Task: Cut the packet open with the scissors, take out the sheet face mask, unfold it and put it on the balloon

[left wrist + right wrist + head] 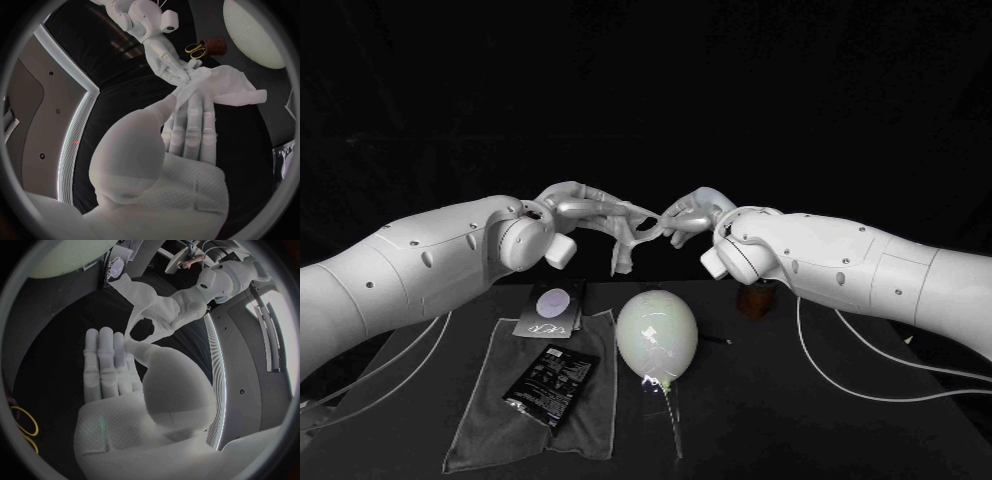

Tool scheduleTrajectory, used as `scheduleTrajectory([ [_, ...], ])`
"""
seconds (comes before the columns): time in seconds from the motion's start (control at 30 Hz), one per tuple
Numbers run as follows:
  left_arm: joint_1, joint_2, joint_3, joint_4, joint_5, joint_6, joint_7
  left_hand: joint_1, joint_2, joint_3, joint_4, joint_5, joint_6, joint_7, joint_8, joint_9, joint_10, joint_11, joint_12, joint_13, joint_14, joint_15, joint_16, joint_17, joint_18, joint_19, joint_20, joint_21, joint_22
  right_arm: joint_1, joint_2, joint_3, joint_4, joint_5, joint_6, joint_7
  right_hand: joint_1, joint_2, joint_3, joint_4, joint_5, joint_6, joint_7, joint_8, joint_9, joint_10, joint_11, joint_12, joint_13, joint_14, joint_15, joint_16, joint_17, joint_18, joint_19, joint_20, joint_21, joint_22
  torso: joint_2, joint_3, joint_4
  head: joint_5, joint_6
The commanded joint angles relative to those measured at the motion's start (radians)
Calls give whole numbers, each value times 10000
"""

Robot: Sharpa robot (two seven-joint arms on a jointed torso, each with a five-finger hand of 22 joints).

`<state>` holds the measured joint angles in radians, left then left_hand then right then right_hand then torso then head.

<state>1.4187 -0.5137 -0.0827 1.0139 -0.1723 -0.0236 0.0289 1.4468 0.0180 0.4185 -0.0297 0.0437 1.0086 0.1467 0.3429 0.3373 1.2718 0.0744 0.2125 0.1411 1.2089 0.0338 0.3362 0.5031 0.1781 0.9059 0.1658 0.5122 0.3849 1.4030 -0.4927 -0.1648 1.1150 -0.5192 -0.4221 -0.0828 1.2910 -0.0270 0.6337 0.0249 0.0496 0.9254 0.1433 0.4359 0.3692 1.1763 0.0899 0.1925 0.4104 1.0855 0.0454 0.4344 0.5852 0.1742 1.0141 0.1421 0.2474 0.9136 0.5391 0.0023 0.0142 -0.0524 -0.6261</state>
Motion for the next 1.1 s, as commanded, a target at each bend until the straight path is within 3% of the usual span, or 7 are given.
scheduleTrajectory([
  [0.03, 27, -27, 16, 145, 501, -879, -308, -136, -6, 115, 121, 37, -44, -42, 87, 279, -209, 56, -8, 27, -335, 79, -1, 68, -232, -157, 77, -142, -75, -63, -30, -1, 19, 1162, 167, 299, 16, 50, 92, 26, -4, 55, 240, -69, -18, -363, 235, -593, -544, -766, 332, -827, -412, -127, -598, 217, -618, -492, 4, -2, 7, -9, -2],
  [0.17, 28, -49, 15, 271, 416, -1003, -470, -185, 16, 271, 184, 39, -224, 71, 237, 479, -1018, 293, -267, -33, -1375, 391, -250, 73, -259, -401, 229, -419, -234, -118, -52, -4, 61, 2023, -89, 920, 73, 111, 37, 47, 15, 16, 352, -139, -26, -400, 390, -1110, -1241, -1068, 549, -1543, -878, -93, -801, 454, -1204, -1182, 7, -3, -3, 2, 13],
  [0.4, 29, -38, 14, 395, 297, -938, -651, -237, 16, 592, 256, 24, -517, 250, 511, 816, -1590, 542, -558, -236, -2098, 668, -696, -176, -125, -427, 371, -720, -457, -161, -70, -6, 157, 2869, -284, 1666, 157, 187, -125, 95, -14, -13, 394, -231, -37, -259, 439, -1310, -2044, -872, 589, -2080, -1359, 59, -496, 640, -1636, -2017, 2, -7, -6, 8, 11],
  [0.63, 30, -37, 14, 484, 440, -970, -629, -287, -71, 904, 297, 38, -782, 295, 773, 1149, -1286, 504, -684, -430, -1236, 501, -767, -358, 69, 209, 314, -828, -676, -178, -66, -6, 173, 3393, -173, 1870, -33, 172, -218, 449, 5, -710, 636, -713, -217, -877, 698, -1316, -2715, -1337, 860, -2688, -1818, 16, -842, 870, -1891, -2851, 9, -10, 2, 2, -1],
  [0.8, 30, -12, 15, 545, 750, -1172, -359, -294, -106, 1005, 294, 38, -875, 227, 886, 1303, -655, 343, -555, -435, -625, 316, -701, -385, 67, 513, 205, -890, -791, -197, -33, -7, 175, 3578, -12, 1780, -242, -152, -539, 623, -28, -875, 806, -875, -287, -1060, 831, -1305, -2918, -1414, 946, -2835, -1970, 26, -976, 971, -1884, -3207, 11, -12, -5, 11, -22],
  [0.87, 30, 10, 16, 574, 959, -1303, -166, -301, -128, 1004, 291, 39, -876, 202, 918, 1341, -481, 294, -512, -428, -459, 266, -669, -377, 69, 606, 172, -885, -807, -218, -3, -7, 168, 3617, 57, 1715, -357, -536, -886, 695, -21, -1182, 962, -1108, -395, -1411, 959, -1323, -3112, -1552, 1057, -2989, -2113, 15, -1150, 1073, -1894, -3534, 12, -9, -2, 22, -26],
  [1.1, 29, 72, 20, 615, 1553, -1793, 330, -310, -140, 997, 297, 40, -895, 152, 964, 1411, -173, 209, -447, -424, -133, 163, -594, -334, 71, 856, 70, -816, -807, -299, 63, -12, 132, 3659, 284, 1463, -328, -756, -1452, 874, -11, -1513, 1140, -1406, -552, -1867, 1150, -1294, -3434, -1844, 1290, -3304, -2440, -56, -2225, 1310, -1908, -4472, 8, -11, -14, 25, -27],
])
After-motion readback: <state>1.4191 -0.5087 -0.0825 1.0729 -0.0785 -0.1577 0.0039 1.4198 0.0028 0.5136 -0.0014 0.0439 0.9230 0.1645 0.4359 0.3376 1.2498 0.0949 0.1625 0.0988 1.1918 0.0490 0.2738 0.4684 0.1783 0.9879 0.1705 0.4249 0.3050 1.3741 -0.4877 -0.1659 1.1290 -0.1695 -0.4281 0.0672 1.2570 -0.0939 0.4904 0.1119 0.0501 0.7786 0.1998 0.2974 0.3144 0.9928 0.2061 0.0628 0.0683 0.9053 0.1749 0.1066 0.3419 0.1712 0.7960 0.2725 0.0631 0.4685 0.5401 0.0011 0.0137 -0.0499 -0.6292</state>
